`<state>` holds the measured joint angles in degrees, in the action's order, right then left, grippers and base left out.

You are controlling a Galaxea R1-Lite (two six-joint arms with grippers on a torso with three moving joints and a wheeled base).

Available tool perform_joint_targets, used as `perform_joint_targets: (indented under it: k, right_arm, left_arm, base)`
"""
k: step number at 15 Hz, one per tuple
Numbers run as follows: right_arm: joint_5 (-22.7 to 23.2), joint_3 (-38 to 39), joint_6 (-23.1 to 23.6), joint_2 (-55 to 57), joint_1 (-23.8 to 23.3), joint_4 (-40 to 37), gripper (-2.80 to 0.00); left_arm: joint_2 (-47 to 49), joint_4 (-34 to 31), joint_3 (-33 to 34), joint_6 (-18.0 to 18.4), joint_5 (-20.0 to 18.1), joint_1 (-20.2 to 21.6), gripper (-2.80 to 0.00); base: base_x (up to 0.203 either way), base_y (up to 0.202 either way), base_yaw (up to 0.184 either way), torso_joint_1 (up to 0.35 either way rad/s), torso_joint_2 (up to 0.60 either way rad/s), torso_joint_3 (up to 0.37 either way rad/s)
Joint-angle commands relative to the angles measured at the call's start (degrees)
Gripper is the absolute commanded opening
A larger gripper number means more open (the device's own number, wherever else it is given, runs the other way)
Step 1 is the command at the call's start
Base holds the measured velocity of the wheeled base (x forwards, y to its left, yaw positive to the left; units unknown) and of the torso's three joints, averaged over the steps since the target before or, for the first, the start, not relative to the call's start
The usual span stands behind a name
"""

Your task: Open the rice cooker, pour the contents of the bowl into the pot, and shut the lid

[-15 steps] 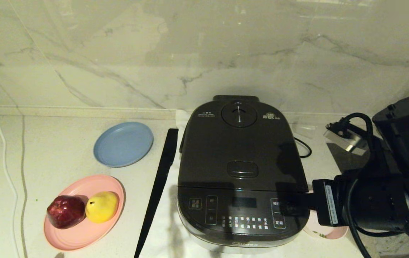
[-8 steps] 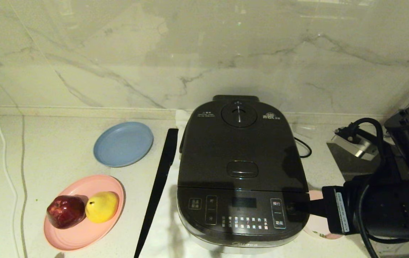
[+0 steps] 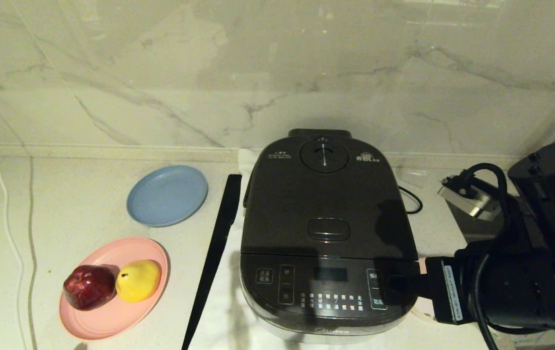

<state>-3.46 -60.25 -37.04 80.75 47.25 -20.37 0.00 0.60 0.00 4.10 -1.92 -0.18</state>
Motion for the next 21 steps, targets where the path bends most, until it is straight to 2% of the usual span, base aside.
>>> perform_joint_targets:
  k: [1, 5, 21]
  right_arm:
    - [-0.14, -0.29, -0.22, 0.94, -1.15, -0.16, -2.8]
    - [0.12, -0.15, 0.21, -0.15, -3.12, -0.28, -2.8]
    - [0.83, 0.57, 0.0, 1.25, -4.98, -0.2, -2.8]
  left_arm:
    - [0.0, 0.02, 0.26, 0.03, -0.02, 0.01, -2.8]
    - [0.0, 0.02, 0.26, 0.03, -0.02, 0.01, -2.8]
    - [0.0, 0.02, 0.26, 0.03, -0.02, 0.01, -2.8]
  base:
    - [0.0, 0.0, 0.0, 0.0, 0.0, 0.0]
    - [0.0, 0.0, 0.0, 0.0, 0.0, 0.0]
    - [0.0, 0.0, 0.0, 0.0, 0.0, 0.0]
